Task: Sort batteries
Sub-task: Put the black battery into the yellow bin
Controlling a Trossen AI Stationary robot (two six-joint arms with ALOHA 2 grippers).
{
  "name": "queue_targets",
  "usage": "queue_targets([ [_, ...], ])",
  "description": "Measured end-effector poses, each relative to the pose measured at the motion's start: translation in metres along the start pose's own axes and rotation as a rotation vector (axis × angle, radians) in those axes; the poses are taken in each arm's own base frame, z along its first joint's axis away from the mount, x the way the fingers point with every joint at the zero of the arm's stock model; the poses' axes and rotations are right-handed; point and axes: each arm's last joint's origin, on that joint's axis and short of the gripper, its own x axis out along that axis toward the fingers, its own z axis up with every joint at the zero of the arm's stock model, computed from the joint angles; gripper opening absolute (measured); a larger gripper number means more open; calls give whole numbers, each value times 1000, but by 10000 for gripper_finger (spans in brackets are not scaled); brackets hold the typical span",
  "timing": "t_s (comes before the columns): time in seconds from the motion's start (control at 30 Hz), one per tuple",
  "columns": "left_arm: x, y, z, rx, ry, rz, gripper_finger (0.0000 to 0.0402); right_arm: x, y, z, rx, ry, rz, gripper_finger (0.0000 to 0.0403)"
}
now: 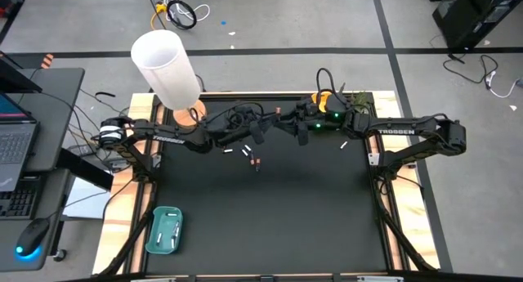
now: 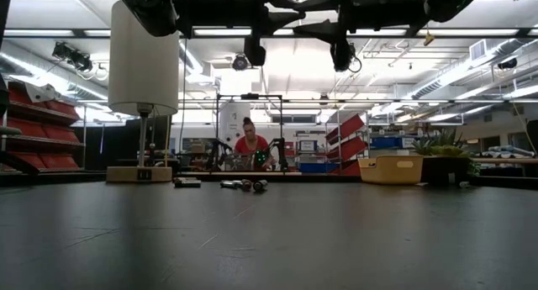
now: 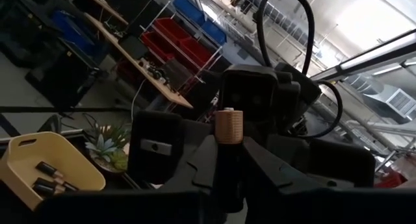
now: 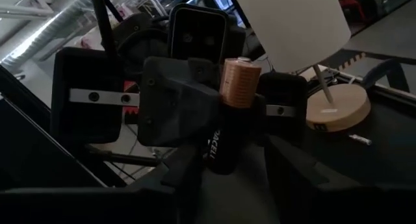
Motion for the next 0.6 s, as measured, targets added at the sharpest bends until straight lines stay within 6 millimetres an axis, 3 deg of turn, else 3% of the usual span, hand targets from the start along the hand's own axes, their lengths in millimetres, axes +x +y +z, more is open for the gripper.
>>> queue_targets([
  [0.33, 0, 0, -1, 6, 22, -10, 52, -1, -2, 2, -27, -4, -1, 44],
  [0.6, 0, 1, -2, 5, 43, -12, 62, -1, -3, 1, -24, 26, 20, 39],
])
